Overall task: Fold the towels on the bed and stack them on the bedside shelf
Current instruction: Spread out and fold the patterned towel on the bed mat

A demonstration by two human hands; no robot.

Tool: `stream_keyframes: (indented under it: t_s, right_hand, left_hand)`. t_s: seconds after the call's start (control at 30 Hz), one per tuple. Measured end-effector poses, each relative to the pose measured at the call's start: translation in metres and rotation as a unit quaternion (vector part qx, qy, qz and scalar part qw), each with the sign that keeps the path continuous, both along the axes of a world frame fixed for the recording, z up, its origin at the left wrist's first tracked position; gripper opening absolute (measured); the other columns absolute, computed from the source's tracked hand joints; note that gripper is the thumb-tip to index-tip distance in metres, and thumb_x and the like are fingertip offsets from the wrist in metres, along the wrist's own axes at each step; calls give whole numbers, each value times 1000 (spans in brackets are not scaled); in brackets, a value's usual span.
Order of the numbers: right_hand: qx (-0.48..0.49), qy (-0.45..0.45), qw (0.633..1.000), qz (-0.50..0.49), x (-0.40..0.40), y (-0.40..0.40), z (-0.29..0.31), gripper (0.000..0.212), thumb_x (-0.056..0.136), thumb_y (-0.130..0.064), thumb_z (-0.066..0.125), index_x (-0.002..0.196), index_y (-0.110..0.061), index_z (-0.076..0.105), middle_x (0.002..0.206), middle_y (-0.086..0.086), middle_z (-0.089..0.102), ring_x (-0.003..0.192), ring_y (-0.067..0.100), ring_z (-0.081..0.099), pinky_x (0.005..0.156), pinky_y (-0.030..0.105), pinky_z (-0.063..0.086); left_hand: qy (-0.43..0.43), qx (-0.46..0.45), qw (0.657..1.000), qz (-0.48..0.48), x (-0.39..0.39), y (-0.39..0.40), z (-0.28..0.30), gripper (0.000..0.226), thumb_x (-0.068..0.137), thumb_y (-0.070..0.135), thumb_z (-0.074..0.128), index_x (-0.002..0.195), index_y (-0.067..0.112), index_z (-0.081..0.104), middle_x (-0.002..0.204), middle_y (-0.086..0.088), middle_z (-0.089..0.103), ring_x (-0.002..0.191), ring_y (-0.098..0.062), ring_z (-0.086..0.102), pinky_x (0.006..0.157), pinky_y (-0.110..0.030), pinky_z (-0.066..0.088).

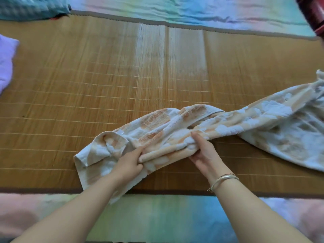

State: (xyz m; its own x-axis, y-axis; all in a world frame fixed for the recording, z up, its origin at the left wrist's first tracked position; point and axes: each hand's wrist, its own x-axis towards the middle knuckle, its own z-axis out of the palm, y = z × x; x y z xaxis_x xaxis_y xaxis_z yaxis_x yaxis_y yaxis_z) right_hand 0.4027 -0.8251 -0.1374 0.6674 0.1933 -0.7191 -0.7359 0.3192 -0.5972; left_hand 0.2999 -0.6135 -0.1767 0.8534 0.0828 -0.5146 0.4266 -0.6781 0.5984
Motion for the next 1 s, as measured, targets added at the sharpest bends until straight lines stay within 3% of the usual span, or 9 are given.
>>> stream_keyframes:
  t_s: [0.2, 0.3, 0.4, 0.5, 0.6, 0.67, 0.77, 0.87, 1.0]
  right_hand:
    - [24, -90, 995, 25, 3, -9, 94, 37, 93, -28, 58, 121, -5, 58, 120, 13, 66, 111, 26, 63, 96, 42, 50]
    - [40, -113, 992, 41, 6, -13, 144, 26, 93, -24, 55, 105, -2, 60, 112, 20, 64, 100, 28, 64, 76, 35, 57]
    - [57, -146, 983, 98, 8, -16, 185, 25, 93, -23, 55, 76, -8, 66, 94, 17, 68, 88, 29, 68, 83, 40, 56]
    - [74, -160, 972, 155, 4, -24, 214, 32, 93, -25, 53, 74, -8, 72, 89, 15, 72, 87, 30, 70, 89, 44, 54]
    - [101, -175, 962, 183, 0, -32, 233, 33, 95, -25, 50, 97, 3, 66, 98, 20, 70, 93, 33, 68, 91, 45, 53]
    - [140, -181, 957, 177, -1, -35, 243, 33, 96, -22, 47, 89, 2, 69, 95, 21, 70, 90, 32, 69, 90, 46, 53]
    - [158, -188, 952, 180, -1, -44, 253, 28, 96, -19, 47, 88, -1, 66, 95, 21, 69, 91, 32, 68, 91, 43, 53]
    - [120, -200, 957, 172, 1, -51, 256, 18, 95, -17, 50, 89, -4, 60, 90, 17, 69, 93, 30, 66, 95, 45, 51]
    - [118, -179, 974, 81, 3, -52, 253, 11, 94, -12, 51, 90, -4, 56, 98, 18, 62, 95, 31, 62, 93, 44, 51]
  left_hand:
    - [-12, -71, 991, 113, 15, 14, 103, 8, 93, 18, 43, 94, 17, 51, 88, -4, 59, 79, -18, 52, 66, -30, 40]
    - [-49, -58, 989, 129, 20, 12, 154, 15, 95, 33, 50, 102, 19, 51, 98, -1, 60, 93, -18, 59, 69, -28, 47]
    - [-111, -30, 981, 155, 26, -5, 192, 22, 93, 36, 55, 96, 14, 55, 95, -2, 61, 91, -21, 61, 69, -29, 50]
    - [-23, -222, 947, 230, 23, -49, 227, 56, 97, 51, 38, 75, 6, 63, 74, -9, 71, 75, -27, 68, 87, -48, 55]
    - [122, -425, 869, 221, 13, -100, 241, 97, 84, 79, 11, 102, 2, 69, 101, -16, 73, 98, -30, 69, 92, -44, 49]
    - [132, -542, 796, 235, 7, -125, 238, 100, 75, 87, 14, 129, 14, 55, 126, -20, 61, 115, -35, 59, 95, -49, 45]
    - [43, -688, 611, 390, 11, -142, 241, 94, 79, 83, 21, 138, 14, 43, 135, -23, 50, 118, -40, 55, 99, -57, 41]
    - [-78, -706, 396, 582, 18, -133, 252, 65, 94, 55, 39, 125, -1, 51, 110, -25, 61, 100, -35, 60, 83, -48, 48]
    - [-144, -647, 317, 678, 9, -96, 271, 32, 94, 29, 51, 117, 6, 49, 122, -24, 51, 116, -40, 48, 94, -49, 41]
